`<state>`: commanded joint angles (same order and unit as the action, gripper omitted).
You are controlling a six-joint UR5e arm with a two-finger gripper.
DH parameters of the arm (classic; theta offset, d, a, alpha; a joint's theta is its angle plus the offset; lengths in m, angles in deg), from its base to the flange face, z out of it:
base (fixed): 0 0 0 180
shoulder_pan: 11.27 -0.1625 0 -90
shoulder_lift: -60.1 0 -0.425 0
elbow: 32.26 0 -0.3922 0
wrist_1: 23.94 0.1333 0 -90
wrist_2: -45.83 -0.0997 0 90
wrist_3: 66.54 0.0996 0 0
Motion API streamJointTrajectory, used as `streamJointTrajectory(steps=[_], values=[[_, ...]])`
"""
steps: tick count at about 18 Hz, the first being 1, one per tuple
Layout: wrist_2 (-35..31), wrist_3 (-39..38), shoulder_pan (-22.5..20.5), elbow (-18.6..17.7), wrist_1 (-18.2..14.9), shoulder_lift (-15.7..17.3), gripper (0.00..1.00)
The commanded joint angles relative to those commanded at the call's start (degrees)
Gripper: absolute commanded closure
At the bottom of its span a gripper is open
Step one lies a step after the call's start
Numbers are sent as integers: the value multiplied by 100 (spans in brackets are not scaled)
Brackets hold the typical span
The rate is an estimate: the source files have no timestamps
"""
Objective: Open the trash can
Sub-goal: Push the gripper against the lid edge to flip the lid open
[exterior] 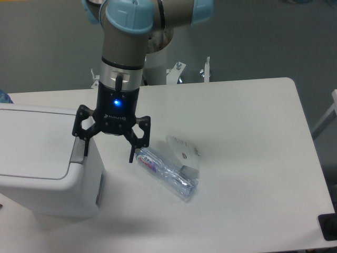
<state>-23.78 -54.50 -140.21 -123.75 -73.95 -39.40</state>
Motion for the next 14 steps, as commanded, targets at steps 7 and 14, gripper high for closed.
streamJointTrajectory(steps=[7, 14], values=[[9, -9, 53, 9, -9, 18, 0], [-9, -9, 62, -26, -9, 9, 0]])
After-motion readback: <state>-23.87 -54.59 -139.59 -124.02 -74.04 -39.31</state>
